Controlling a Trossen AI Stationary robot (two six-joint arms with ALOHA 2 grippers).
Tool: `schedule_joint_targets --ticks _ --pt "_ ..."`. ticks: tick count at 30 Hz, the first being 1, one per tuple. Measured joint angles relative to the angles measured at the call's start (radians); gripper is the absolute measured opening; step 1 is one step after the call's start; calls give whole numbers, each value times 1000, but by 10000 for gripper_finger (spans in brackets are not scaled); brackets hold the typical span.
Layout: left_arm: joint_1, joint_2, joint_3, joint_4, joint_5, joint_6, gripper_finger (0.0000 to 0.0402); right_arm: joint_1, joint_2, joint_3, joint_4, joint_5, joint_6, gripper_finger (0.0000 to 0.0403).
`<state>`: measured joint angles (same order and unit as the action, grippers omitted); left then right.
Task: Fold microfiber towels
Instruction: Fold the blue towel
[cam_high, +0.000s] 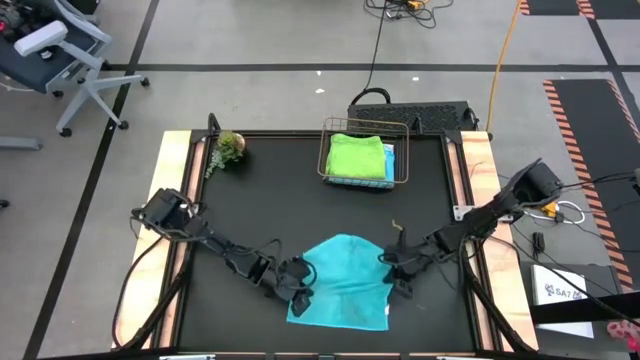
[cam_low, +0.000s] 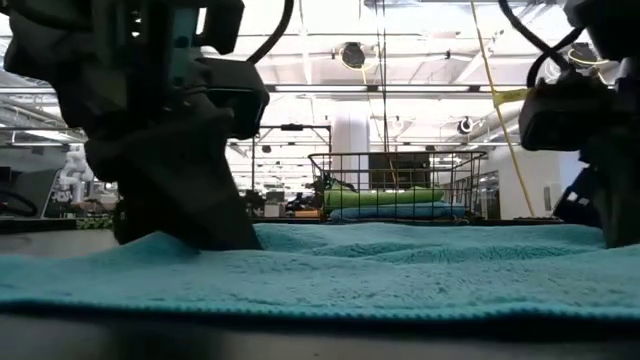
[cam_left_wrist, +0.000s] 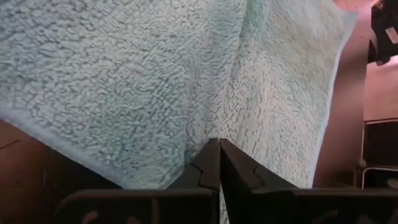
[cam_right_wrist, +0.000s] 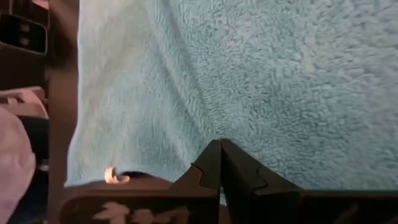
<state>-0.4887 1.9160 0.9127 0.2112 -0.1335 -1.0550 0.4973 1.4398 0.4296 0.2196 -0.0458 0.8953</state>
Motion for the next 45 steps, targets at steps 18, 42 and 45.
schedule_joint_targets --ticks 18,42,45 --pt "53 -26 7 52 -29 98 6 -120 -127 5 -58 47 -161 0" --pt "-85 -136 549 -977 -339 255 1 110 -156 587 -862 154 -434 0" --pt "-116 -136 550 -980 -366 177 1 163 -105 596 -858 146 -424 0"
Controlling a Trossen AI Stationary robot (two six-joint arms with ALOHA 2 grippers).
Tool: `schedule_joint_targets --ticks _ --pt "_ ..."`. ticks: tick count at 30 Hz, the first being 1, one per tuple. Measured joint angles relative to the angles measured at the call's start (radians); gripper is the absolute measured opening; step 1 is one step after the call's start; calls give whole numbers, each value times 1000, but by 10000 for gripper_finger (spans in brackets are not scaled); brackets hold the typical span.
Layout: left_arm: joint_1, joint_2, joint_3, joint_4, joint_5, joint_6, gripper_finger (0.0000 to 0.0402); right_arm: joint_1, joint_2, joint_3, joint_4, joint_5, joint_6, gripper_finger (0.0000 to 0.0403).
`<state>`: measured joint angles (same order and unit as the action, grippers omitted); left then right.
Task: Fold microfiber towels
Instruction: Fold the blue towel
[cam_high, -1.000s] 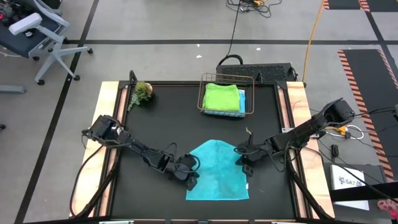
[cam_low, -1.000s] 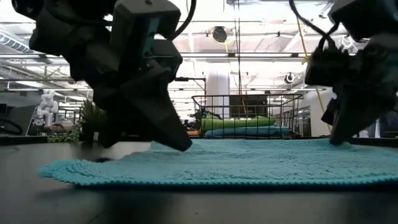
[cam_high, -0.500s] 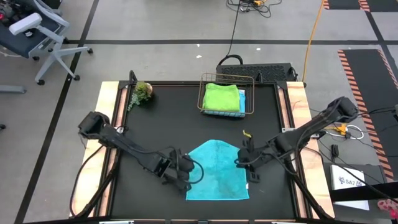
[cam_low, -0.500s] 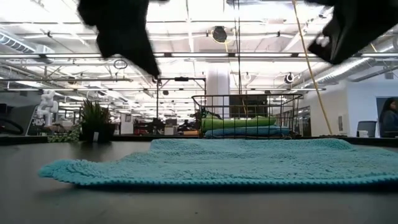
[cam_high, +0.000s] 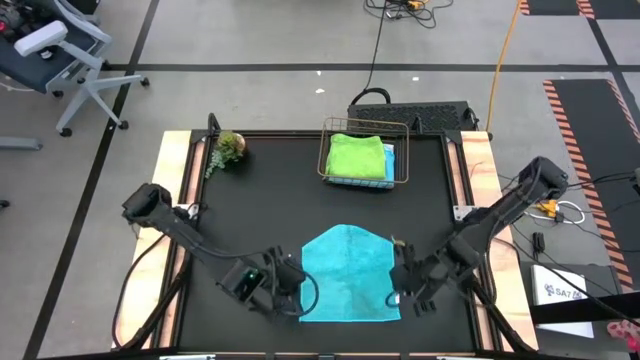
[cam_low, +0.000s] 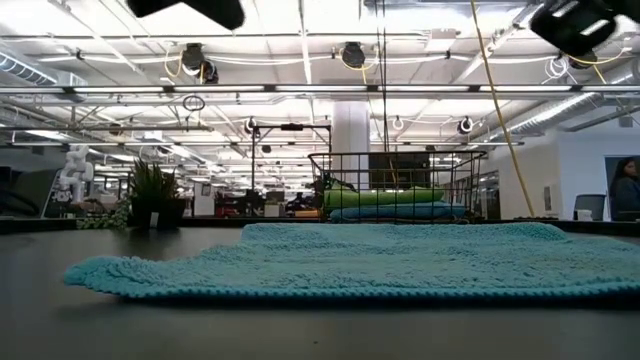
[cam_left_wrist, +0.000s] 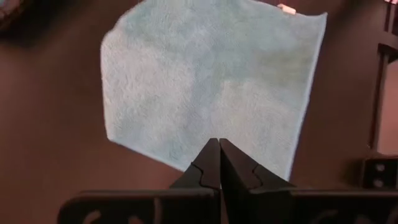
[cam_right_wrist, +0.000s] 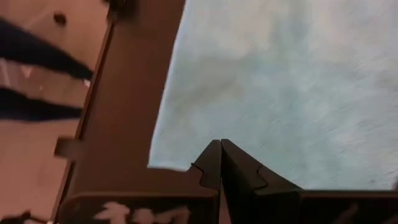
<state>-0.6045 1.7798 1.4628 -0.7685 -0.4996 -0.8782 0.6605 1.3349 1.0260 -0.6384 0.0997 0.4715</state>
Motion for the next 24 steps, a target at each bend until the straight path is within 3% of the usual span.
schedule_joint_targets --ticks 10,12,18,24 --pt "-20 78 0 -72 33 -18 1 68 114 0 9 13 165 0" --pt "-1 83 0 -90 34 -44 3 46 116 0 -9 45 199 0" --pt "119 84 0 -259 82 -348 1 -72 101 -1 -152 108 326 0" --pt "246 84 0 -208 187 -261 10 -187 78 -44 -160 40 314 5"
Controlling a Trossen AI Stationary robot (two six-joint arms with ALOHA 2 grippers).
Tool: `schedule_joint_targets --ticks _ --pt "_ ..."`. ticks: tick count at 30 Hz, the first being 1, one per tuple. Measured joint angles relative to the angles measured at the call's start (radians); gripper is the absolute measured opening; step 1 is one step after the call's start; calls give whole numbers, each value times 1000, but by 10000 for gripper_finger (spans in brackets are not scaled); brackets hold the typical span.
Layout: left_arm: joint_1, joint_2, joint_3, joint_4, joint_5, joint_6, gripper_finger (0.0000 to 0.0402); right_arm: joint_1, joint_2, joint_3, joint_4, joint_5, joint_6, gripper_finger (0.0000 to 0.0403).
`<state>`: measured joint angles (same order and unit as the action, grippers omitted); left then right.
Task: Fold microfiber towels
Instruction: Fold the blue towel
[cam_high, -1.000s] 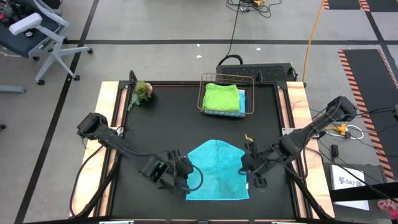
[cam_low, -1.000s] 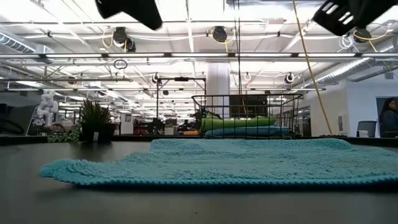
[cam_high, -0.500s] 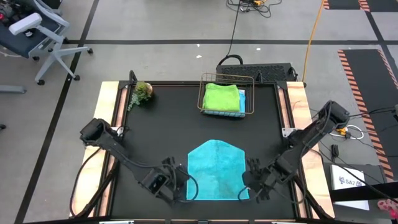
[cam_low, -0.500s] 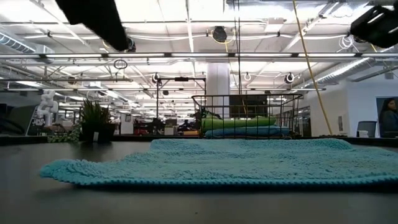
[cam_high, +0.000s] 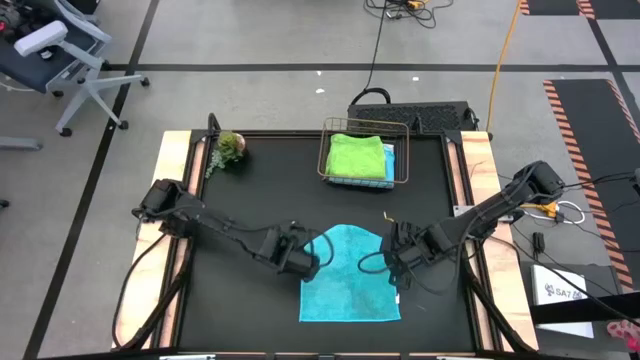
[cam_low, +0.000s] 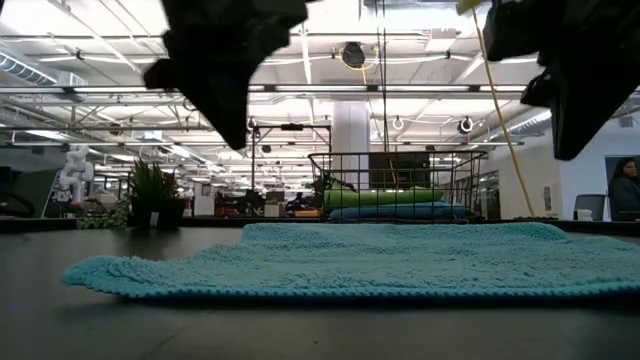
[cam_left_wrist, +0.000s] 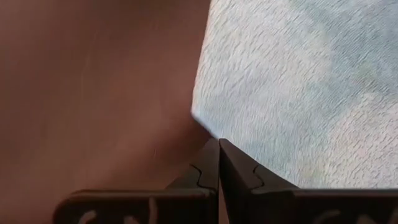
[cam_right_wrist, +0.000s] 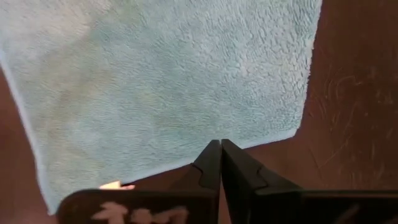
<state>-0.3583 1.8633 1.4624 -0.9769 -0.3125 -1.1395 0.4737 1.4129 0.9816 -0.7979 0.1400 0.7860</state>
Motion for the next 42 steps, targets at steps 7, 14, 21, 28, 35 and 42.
schedule_joint_targets --ticks 7,14,21,28,35,42 --pt "97 0 0 64 24 188 26 -84 0 -84 22 -14 -67 66" --pt "201 0 0 69 66 214 72 -184 0 -189 111 -61 -104 146" --pt "268 0 0 148 149 251 109 -261 0 -257 242 -172 -181 176" --pt "297 9 -45 205 220 263 115 -324 0 -257 239 -172 -288 173" --pt "313 10 -226 402 332 183 115 -387 0 -257 263 -185 -358 172" --pt "317 10 -267 512 395 168 115 -423 0 -257 332 -223 -376 172"
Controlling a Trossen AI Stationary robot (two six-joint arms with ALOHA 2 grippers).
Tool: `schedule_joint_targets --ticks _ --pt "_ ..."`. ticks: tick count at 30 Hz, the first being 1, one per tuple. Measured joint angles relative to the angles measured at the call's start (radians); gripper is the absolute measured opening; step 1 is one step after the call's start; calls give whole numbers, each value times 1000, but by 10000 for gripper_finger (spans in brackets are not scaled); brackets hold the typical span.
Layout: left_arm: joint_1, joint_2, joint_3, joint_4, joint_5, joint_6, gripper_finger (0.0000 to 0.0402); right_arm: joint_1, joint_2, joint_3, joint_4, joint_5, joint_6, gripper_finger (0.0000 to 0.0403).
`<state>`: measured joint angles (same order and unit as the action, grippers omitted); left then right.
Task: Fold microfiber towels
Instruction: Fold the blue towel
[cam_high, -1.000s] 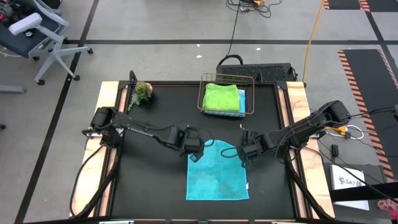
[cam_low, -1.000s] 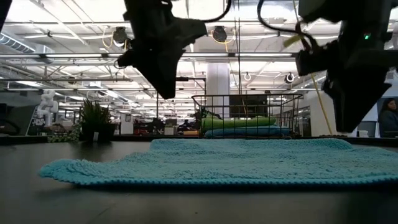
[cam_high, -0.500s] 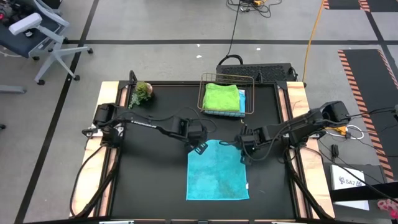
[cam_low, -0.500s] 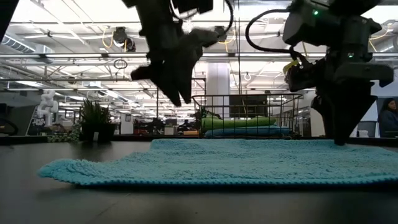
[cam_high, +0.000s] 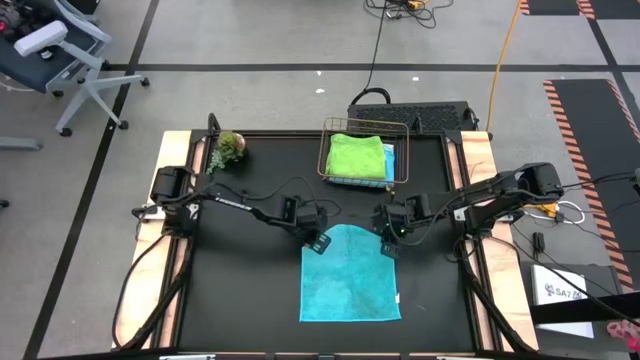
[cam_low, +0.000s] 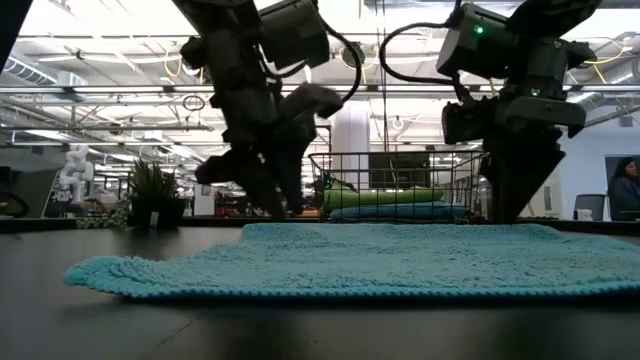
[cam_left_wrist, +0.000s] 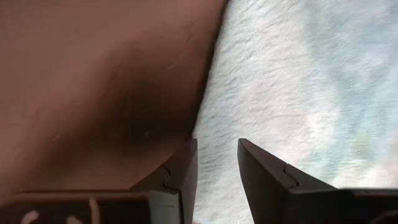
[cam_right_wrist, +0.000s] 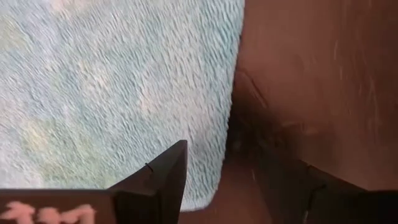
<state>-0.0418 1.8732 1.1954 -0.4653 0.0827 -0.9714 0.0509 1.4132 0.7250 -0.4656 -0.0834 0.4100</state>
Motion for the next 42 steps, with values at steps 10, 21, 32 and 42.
schedule_joint_targets --ticks 10,21,32,42 --pt "1 0 1 33 -9 17 115 -4 1 0 52 6 -4 172" --pt "-9 38 1 65 -5 19 115 -4 -2 -125 226 3 106 172" --pt "-40 80 3 152 -24 8 115 -4 -1 -131 263 -16 103 153" --pt "-38 78 3 126 -66 21 54 -5 -1 -132 266 -18 122 53"
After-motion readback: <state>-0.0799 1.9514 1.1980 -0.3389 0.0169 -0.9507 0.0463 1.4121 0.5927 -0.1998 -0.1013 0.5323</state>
